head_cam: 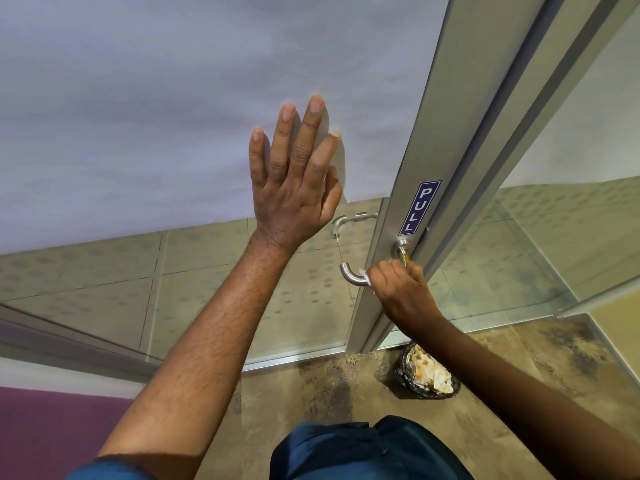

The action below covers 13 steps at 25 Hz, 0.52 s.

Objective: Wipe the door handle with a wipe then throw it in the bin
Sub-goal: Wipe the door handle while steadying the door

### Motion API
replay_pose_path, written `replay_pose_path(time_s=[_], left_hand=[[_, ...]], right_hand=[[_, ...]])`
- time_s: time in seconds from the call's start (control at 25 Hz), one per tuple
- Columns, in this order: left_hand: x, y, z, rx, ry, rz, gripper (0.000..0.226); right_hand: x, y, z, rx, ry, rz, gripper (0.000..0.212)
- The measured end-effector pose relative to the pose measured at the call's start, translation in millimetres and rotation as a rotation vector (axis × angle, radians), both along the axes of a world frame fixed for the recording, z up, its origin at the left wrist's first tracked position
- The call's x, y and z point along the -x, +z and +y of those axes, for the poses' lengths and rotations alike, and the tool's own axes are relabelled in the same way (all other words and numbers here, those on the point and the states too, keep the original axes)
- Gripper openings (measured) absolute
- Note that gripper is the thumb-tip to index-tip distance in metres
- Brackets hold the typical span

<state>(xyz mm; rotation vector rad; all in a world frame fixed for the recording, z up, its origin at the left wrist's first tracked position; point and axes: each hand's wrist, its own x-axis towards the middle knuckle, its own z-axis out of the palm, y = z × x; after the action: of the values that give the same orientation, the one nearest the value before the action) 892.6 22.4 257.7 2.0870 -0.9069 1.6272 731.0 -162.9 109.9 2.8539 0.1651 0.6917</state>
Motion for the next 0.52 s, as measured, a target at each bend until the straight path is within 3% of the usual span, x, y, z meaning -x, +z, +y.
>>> replay_pose_path(time_s=[0.24, 0.36, 0.52], left_hand=[[-0.9, 0.1, 0.4, 0.001, 0.007, 0.008, 0.047], [-1.8, -0.7, 0.6, 0.007, 0.004, 0.009, 0.047], [-2.2, -1.4, 0.5, 0.004, 0.005, 0.005, 0.046]], right_hand=[[-20.4, 14.4, -15.2, 0.082, 0.229, 0.040, 0.055], [-22.1, 13.6, -11.9, 0.039, 0.252, -0.008, 0.057], [-6.0, 1.7, -5.8, -0.046, 0.075, 0.047, 0.052]])
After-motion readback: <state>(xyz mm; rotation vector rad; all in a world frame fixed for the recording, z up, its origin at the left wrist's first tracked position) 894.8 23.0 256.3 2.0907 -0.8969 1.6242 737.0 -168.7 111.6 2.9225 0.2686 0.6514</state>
